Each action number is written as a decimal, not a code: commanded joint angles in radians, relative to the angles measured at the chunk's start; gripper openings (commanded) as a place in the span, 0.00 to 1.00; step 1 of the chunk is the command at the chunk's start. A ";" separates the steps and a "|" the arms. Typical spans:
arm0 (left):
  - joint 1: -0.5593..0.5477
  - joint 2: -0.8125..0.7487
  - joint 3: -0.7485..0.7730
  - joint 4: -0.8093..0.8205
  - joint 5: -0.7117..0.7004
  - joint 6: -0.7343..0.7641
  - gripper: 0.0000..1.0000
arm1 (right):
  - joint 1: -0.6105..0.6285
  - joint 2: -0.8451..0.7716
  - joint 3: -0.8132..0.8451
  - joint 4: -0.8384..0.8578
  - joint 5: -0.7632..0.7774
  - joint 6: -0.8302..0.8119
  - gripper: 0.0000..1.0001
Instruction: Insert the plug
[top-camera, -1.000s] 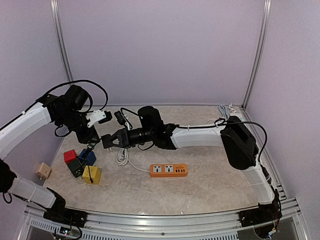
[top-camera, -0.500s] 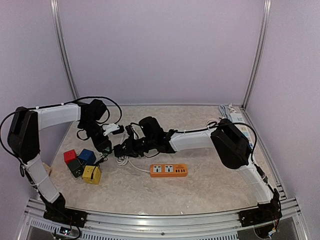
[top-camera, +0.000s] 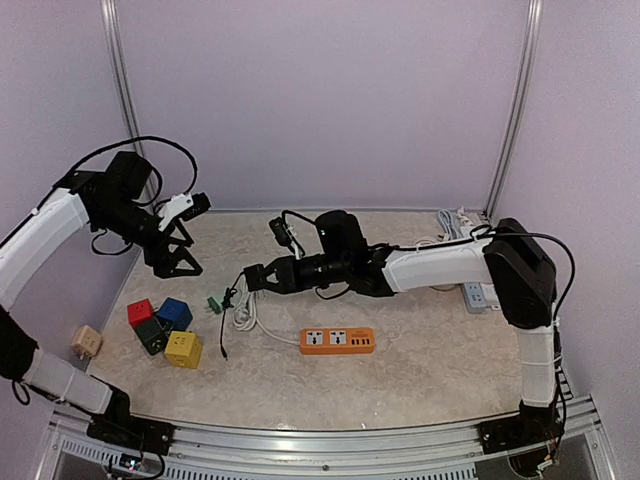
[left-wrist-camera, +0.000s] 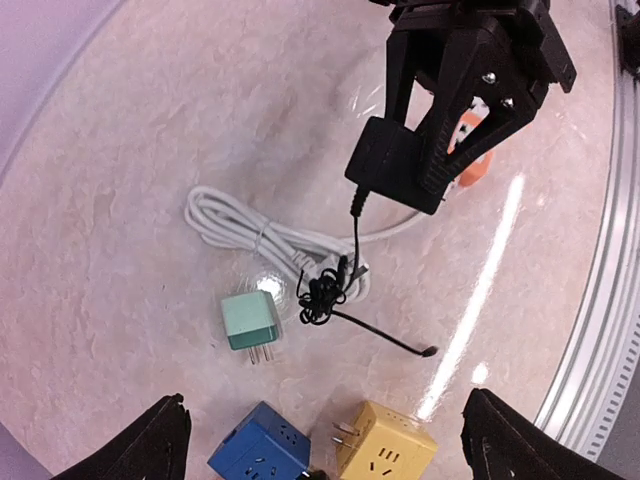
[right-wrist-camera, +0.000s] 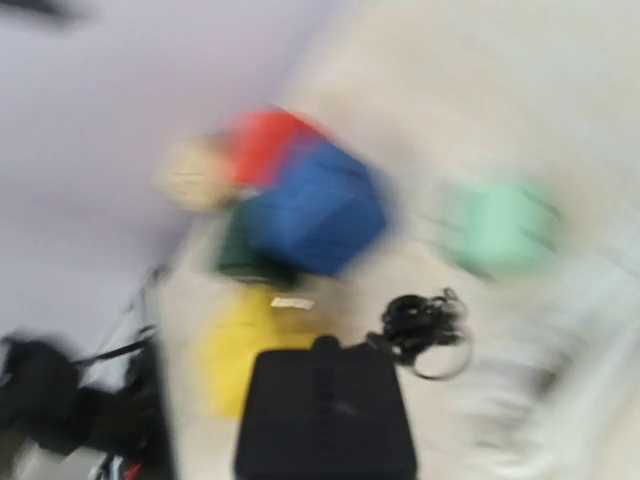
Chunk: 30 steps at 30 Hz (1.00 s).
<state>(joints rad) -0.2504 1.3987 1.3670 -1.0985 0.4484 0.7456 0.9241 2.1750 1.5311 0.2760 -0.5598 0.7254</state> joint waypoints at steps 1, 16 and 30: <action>0.002 -0.142 0.006 -0.059 0.197 0.004 0.93 | 0.059 -0.264 -0.145 0.318 -0.026 -0.295 0.00; -0.169 -0.234 0.171 -0.100 0.290 -0.114 0.96 | 0.114 -0.372 -0.123 0.414 -0.026 -0.417 0.00; -0.231 -0.209 0.085 0.065 0.198 -0.180 0.95 | 0.132 -0.415 -0.128 0.391 -0.035 -0.451 0.00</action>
<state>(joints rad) -0.4519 1.1652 1.4811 -1.0771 0.6430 0.5907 1.0443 1.8019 1.3808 0.6586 -0.5941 0.2810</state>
